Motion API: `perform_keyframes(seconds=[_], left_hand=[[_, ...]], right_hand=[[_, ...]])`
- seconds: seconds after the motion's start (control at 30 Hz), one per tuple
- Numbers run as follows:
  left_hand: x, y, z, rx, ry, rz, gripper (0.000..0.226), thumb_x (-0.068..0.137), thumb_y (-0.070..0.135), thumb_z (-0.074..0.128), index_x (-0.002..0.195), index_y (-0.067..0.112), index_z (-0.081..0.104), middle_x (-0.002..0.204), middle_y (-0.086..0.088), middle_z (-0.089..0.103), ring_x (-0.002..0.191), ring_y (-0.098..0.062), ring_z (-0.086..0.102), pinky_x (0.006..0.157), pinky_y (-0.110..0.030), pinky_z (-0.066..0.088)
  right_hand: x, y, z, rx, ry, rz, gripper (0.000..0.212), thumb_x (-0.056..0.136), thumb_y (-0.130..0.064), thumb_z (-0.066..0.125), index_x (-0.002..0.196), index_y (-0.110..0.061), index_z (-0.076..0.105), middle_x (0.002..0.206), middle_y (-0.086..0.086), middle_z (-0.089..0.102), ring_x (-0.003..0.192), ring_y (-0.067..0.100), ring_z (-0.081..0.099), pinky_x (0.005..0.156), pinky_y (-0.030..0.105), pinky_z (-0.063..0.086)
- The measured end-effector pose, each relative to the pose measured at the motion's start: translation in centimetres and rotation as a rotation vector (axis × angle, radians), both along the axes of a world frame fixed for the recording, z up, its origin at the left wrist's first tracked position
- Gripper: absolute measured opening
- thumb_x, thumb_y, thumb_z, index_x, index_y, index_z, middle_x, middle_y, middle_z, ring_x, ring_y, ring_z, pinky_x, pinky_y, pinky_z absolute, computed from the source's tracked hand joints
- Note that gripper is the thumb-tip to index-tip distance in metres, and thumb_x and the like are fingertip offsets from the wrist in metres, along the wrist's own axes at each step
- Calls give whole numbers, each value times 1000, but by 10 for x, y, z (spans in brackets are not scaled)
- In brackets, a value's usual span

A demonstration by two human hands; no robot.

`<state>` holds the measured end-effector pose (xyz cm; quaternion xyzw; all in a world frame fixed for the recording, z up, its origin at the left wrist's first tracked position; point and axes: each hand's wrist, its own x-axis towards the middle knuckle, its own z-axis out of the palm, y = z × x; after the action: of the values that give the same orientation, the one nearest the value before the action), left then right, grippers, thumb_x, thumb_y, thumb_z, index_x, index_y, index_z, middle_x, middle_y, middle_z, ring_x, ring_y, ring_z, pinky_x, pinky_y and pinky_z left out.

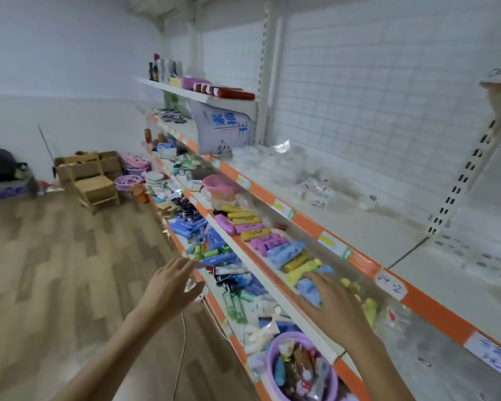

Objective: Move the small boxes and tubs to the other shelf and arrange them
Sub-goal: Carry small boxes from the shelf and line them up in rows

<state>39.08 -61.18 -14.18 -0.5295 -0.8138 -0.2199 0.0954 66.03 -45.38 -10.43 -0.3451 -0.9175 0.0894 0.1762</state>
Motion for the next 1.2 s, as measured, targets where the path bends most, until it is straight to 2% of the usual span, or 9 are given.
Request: perform_keyframes(seconds=[0.23, 0.43, 0.7, 0.83, 0.97, 1.07, 1.13, 1.2], left_hand=[[-119, 49, 20, 16, -15, 15, 42, 87, 36, 59, 125, 19, 54, 123, -1, 57, 115, -21, 52, 92, -34, 41], [-199, 112, 35, 56, -10, -70, 39, 86, 30, 61, 122, 14, 57, 120, -4, 60, 111, -23, 56, 87, -33, 43], [-257, 207, 27, 33, -58, -158, 43, 89, 33, 57, 129, 19, 49, 125, 3, 55, 115, -13, 51, 89, -25, 41], [-279, 275, 36, 38, -35, -203, 41, 89, 34, 57, 127, 19, 52, 125, 0, 56, 115, -18, 51, 92, -30, 41], [-301, 346, 55, 60, -9, -236, 46, 85, 43, 52, 120, 14, 57, 119, -3, 60, 109, -23, 56, 87, -34, 45], [-316, 403, 78, 54, -3, -261, 41, 88, 34, 58, 124, 15, 53, 124, -3, 55, 112, -22, 54, 89, -32, 42], [-319, 441, 94, 56, -23, -272, 45, 88, 38, 57, 127, 18, 49, 126, -2, 53, 110, -17, 52, 88, -29, 41], [-312, 475, 106, 15, -101, -301, 54, 84, 47, 58, 129, 20, 45, 124, 0, 51, 100, -11, 49, 83, -24, 41]], right_hand=[[-120, 66, 11, -10, 39, -21, 46, 90, -41, 51, 132, -24, 45, 134, -6, 49, 121, 14, 47, 96, 26, 36], [-194, 119, 28, -11, 84, -71, 42, 90, -39, 53, 129, -26, 46, 133, -7, 49, 119, 14, 47, 96, 28, 39], [-229, 197, 30, 8, 72, -167, 39, 90, -35, 55, 127, -25, 48, 127, -6, 52, 117, 14, 48, 92, 27, 39], [-244, 257, 37, 27, 106, -228, 41, 89, -35, 56, 127, -25, 49, 127, -6, 52, 118, 14, 47, 93, 29, 38], [-261, 320, 53, 46, 150, -259, 40, 88, -35, 58, 126, -25, 50, 126, -4, 53, 115, 15, 50, 88, 28, 40], [-277, 365, 67, 29, 175, -289, 42, 88, -40, 55, 127, -27, 47, 128, -7, 51, 116, 12, 49, 85, 26, 40], [-288, 391, 76, -18, 176, -307, 47, 87, -47, 54, 129, -28, 45, 129, -6, 49, 113, 12, 51, 84, 26, 41], [-300, 411, 83, -70, 105, -341, 62, 81, -60, 53, 132, -28, 39, 131, -4, 47, 112, 15, 52, 85, 30, 43]])
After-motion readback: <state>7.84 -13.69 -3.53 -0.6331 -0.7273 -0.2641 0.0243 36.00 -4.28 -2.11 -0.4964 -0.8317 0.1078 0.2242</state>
